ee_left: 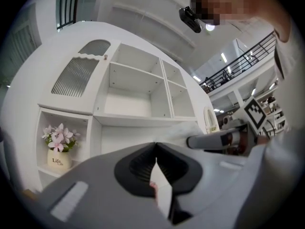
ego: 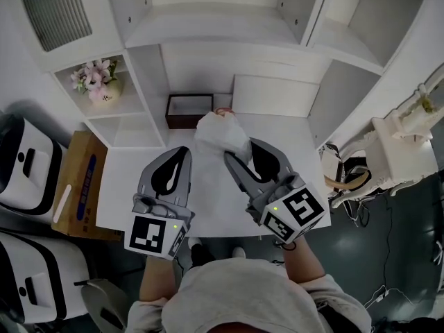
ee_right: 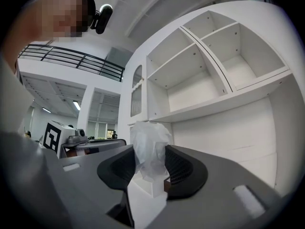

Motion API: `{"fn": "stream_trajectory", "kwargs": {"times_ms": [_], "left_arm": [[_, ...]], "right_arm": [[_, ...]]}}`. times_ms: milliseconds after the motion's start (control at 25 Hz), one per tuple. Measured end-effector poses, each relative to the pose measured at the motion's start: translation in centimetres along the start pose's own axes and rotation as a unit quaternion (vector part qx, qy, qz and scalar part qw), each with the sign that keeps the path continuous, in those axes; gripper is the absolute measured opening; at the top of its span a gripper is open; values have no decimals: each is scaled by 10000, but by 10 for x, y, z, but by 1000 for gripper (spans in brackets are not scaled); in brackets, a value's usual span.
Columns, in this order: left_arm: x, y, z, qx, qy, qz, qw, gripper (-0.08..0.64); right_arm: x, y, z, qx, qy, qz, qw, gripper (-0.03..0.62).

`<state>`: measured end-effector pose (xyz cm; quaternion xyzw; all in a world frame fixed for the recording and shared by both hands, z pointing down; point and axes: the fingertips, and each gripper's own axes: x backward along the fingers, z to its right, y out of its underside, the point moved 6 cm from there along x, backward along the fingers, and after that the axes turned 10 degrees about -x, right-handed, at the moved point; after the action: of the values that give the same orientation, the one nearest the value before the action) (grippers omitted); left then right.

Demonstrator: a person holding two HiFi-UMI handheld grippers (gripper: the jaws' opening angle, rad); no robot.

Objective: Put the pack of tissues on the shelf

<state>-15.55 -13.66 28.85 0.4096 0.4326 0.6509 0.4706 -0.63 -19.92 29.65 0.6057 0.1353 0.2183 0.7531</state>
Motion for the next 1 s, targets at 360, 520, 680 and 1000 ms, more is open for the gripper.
{"fn": "stream_trajectory", "kwargs": {"times_ms": [360,520,680,1000], "left_arm": [[-16,10,-26,112,384,135,9991,0],[-22,14,-37,144,517,182,9984,0],[-28,18,-47,142,651,211,9976,0],[-37,25,-65,153,884,269,9956,0]], "right_arm": [[-20,-1,-4,57,405,21,9992,170],[-29,-8,-3,32,544,94,9985,170],[-39,-19,-3,73,674,215,9975,170],[-58,-47,0,326,956,425,9940,170]]}}
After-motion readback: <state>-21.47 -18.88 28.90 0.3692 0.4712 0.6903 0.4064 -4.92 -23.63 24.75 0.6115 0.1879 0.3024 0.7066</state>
